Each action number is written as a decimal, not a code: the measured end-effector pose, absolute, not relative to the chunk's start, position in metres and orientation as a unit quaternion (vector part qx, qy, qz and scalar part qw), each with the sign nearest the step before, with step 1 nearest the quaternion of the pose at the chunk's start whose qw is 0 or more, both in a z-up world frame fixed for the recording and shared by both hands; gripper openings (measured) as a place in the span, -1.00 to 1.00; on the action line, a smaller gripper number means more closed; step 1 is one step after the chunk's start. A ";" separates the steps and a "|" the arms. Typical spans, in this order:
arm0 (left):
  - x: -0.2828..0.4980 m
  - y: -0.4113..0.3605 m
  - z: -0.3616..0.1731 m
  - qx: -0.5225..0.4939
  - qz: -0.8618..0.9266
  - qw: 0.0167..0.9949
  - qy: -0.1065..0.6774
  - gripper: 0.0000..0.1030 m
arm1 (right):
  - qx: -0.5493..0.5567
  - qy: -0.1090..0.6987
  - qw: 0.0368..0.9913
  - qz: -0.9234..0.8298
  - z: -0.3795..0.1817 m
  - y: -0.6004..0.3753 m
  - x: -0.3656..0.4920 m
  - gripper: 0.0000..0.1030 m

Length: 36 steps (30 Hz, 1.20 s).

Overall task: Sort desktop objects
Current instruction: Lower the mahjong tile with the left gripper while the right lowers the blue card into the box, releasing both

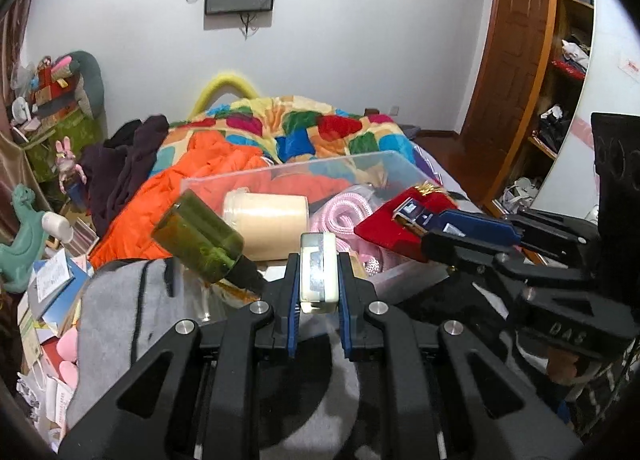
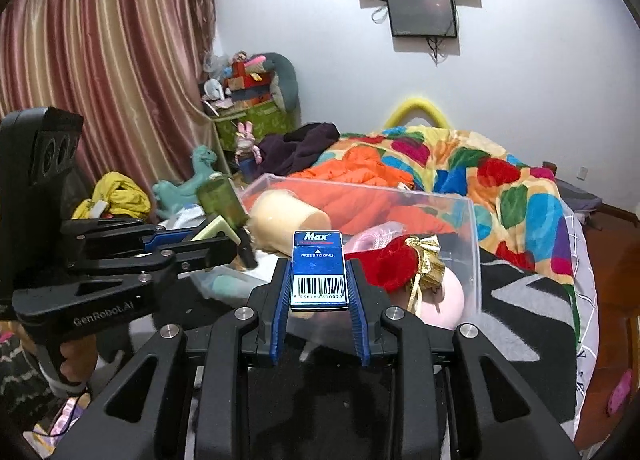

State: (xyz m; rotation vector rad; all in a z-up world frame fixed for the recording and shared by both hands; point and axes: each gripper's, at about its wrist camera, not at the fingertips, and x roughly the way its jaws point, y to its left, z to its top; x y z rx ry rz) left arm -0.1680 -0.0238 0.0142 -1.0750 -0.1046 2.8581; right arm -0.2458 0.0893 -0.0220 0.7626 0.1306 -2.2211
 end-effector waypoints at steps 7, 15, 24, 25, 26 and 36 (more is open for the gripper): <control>-0.181 -0.028 0.001 -0.359 0.931 0.046 -0.049 -0.70 | 0.307 0.064 0.379 -0.871 -0.030 0.082 -0.254 -0.52; -0.185 -0.025 -0.007 -0.367 0.928 0.043 -0.052 -0.70 | 0.301 0.086 0.383 -0.869 -0.037 0.073 -0.249 -0.52; -0.184 -0.026 -0.006 -0.367 0.927 0.043 -0.061 -0.70 | 0.302 0.087 0.378 -0.871 -0.037 0.073 -0.247 -0.50; -0.183 -0.027 -0.006 -0.368 0.926 0.045 -0.065 -0.70 | 0.304 0.086 0.377 -0.871 -0.036 0.073 -0.247 -0.49; -0.183 -0.028 -0.005 -0.369 0.925 0.047 -0.069 -0.70 | 0.305 0.085 0.377 -0.871 -0.036 0.073 -0.247 -0.43; -0.168 -0.032 0.010 -0.357 0.929 0.051 -0.083 -0.70 | 0.286 0.077 0.381 -0.876 -0.025 0.075 -0.232 -0.19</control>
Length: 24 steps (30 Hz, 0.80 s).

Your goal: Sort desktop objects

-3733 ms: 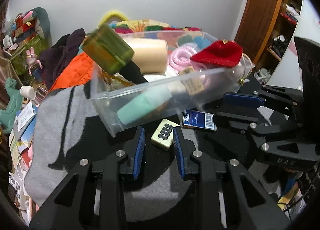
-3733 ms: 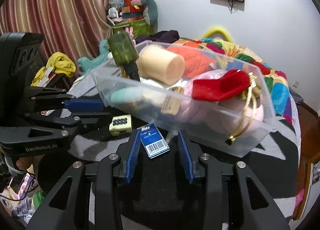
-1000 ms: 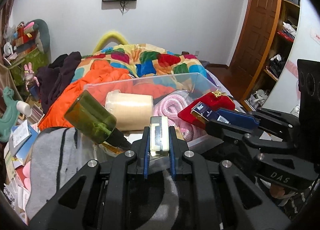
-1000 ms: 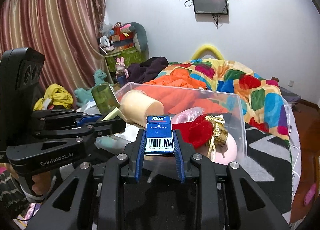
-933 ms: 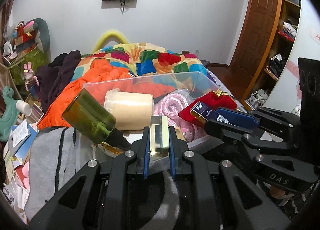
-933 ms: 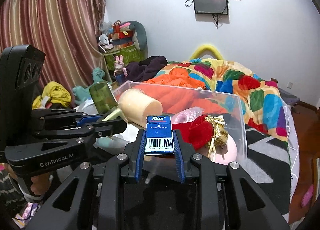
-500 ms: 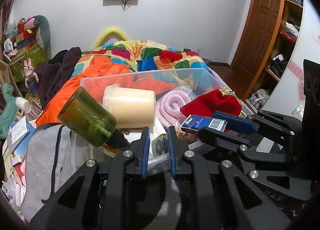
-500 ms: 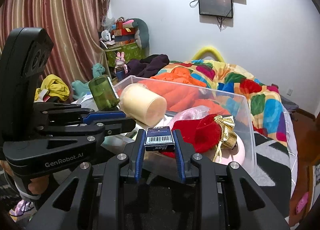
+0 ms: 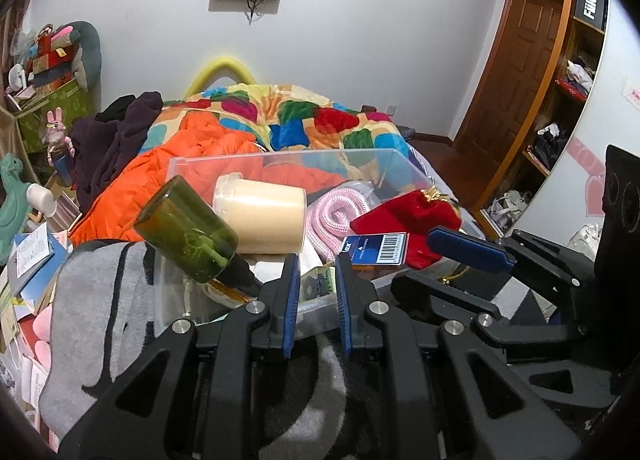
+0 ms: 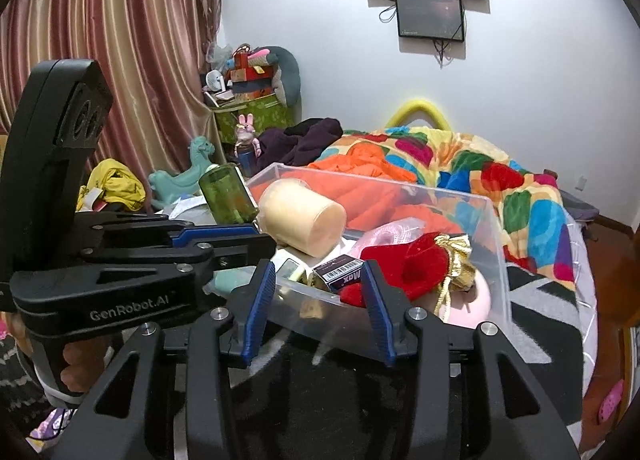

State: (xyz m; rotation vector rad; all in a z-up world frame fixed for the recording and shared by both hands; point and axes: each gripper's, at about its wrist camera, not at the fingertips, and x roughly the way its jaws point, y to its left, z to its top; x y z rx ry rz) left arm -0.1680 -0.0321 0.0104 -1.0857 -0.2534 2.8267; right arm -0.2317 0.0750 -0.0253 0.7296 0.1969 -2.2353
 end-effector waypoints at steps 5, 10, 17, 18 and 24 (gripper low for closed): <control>-0.156 -0.033 0.020 -0.342 0.934 0.046 -0.087 -0.69 | 0.279 0.066 0.379 -0.880 -0.016 0.082 -0.224 0.09; -0.142 -0.032 0.028 -0.330 0.939 0.043 -0.088 -0.48 | 0.271 0.047 0.374 -0.886 -0.005 0.088 -0.215 0.38; -0.113 -0.031 0.042 -0.295 0.952 0.029 -0.084 0.12 | 0.260 0.019 0.359 -0.896 0.007 0.104 -0.195 0.61; -0.109 -0.031 0.044 -0.289 0.953 0.027 -0.085 0.22 | 0.258 0.021 0.351 -0.900 0.007 0.105 -0.191 0.62; -0.080 -0.026 0.054 -0.256 0.963 0.017 -0.081 0.54 | 0.234 0.055 0.302 -0.922 0.011 0.113 -0.165 0.88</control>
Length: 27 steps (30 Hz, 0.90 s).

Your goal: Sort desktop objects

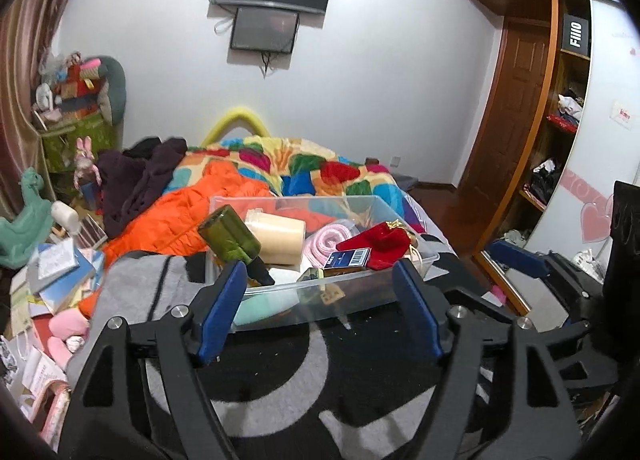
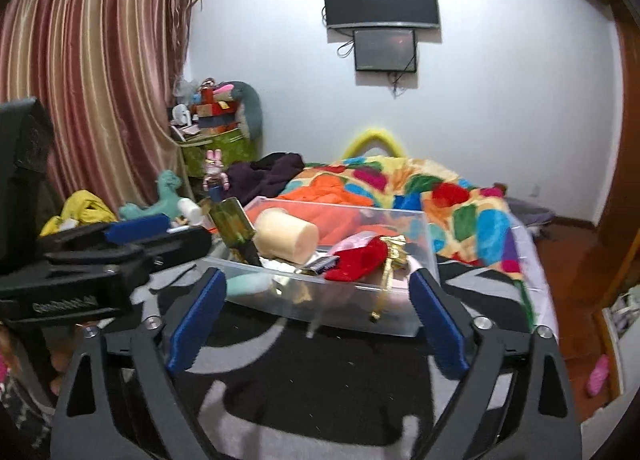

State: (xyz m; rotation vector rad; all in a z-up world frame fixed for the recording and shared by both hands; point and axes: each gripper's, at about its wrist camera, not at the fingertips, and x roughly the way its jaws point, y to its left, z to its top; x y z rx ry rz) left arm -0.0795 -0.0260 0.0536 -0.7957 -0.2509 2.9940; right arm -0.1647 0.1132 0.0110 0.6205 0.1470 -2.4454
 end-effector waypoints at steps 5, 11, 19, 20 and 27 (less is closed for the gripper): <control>-0.052 -0.019 0.055 -0.233 0.968 0.023 -0.089 0.95 | 0.215 0.063 0.295 -0.929 0.015 0.125 -0.145 0.99; -0.040 -0.014 0.052 -0.233 0.968 0.010 -0.091 0.96 | 0.220 0.062 0.291 -0.929 0.015 0.139 -0.134 0.99; -0.022 -0.013 0.030 -0.242 0.963 0.006 -0.118 0.97 | 0.234 0.075 0.256 -0.935 -0.001 0.157 -0.126 0.99; -0.022 -0.013 0.027 -0.246 0.962 0.006 -0.121 0.97 | 0.232 0.078 0.252 -0.936 -0.002 0.159 -0.125 0.99; -0.022 -0.011 0.013 -0.257 0.959 -0.010 -0.122 0.97 | 0.227 0.078 0.245 -0.939 -0.005 0.163 -0.119 0.99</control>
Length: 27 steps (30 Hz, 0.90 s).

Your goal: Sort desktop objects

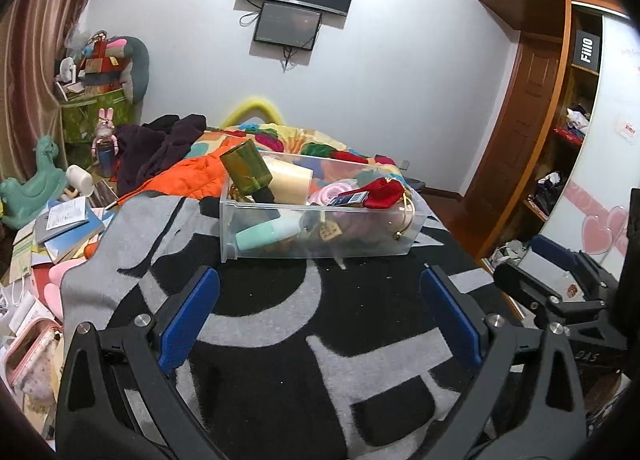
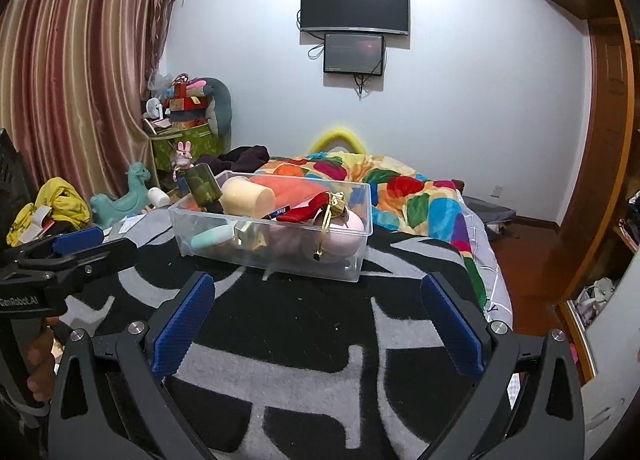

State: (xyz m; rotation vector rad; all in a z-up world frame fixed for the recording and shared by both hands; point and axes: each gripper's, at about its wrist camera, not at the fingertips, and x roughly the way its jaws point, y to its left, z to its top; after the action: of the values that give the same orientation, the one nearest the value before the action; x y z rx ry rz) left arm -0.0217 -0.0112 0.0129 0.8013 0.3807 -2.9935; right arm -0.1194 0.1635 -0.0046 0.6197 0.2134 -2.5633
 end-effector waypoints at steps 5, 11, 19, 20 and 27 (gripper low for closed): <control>-0.019 -0.007 0.013 0.253 -0.961 0.004 0.116 0.97 | 0.225 0.082 0.248 -0.939 -0.006 0.161 -0.118 0.99; -0.018 -0.008 0.014 0.252 -0.960 0.004 0.121 0.97 | 0.231 0.084 0.250 -0.936 -0.011 0.159 -0.119 0.99; -0.020 -0.005 0.011 0.257 -0.959 0.001 0.122 0.97 | 0.232 0.078 0.252 -0.936 -0.010 0.161 -0.118 0.99; -0.020 -0.005 0.010 0.259 -0.958 0.000 0.122 0.97 | 0.232 0.076 0.252 -0.936 -0.010 0.162 -0.118 0.99; -0.021 -0.009 0.009 0.263 -0.955 0.014 0.133 0.97 | 0.235 0.067 0.260 -0.934 -0.009 0.161 -0.118 0.99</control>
State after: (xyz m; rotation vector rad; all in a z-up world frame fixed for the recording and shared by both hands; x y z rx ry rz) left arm -0.0207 -0.0087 0.0088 0.8200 0.4145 -2.9757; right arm -0.1185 0.1609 -0.0090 0.6369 0.1805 -2.5296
